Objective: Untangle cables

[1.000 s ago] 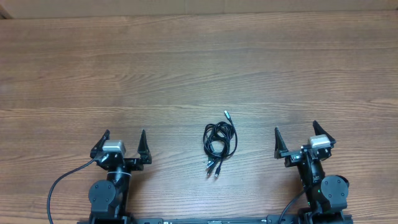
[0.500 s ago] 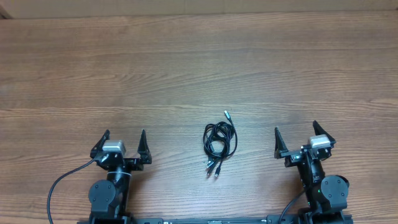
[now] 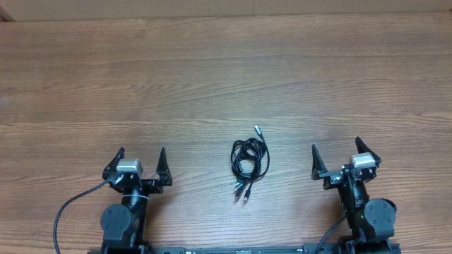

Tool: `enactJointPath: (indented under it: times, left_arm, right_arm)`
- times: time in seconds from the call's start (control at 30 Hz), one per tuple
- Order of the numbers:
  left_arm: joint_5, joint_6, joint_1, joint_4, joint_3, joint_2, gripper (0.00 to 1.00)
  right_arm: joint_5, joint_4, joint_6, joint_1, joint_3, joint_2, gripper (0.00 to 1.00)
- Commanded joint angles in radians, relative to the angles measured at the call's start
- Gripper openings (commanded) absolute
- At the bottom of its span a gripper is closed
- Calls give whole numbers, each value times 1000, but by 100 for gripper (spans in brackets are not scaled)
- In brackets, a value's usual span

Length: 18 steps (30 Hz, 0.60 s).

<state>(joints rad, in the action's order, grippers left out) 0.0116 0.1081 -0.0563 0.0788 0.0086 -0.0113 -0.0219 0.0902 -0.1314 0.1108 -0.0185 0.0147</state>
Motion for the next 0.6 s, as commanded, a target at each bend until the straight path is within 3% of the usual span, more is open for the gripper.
enactJointPath:
  times: [0.0,0.57]
  left_arm:
    - [-8,-3,8,0,-3,7,100]
    - [-12,2,8,1,-3,6,100]
  right_arm:
    - [2,-6,-1,-7,10,-12,100]
    - [2,-6,-1,-7,10,-12,100]
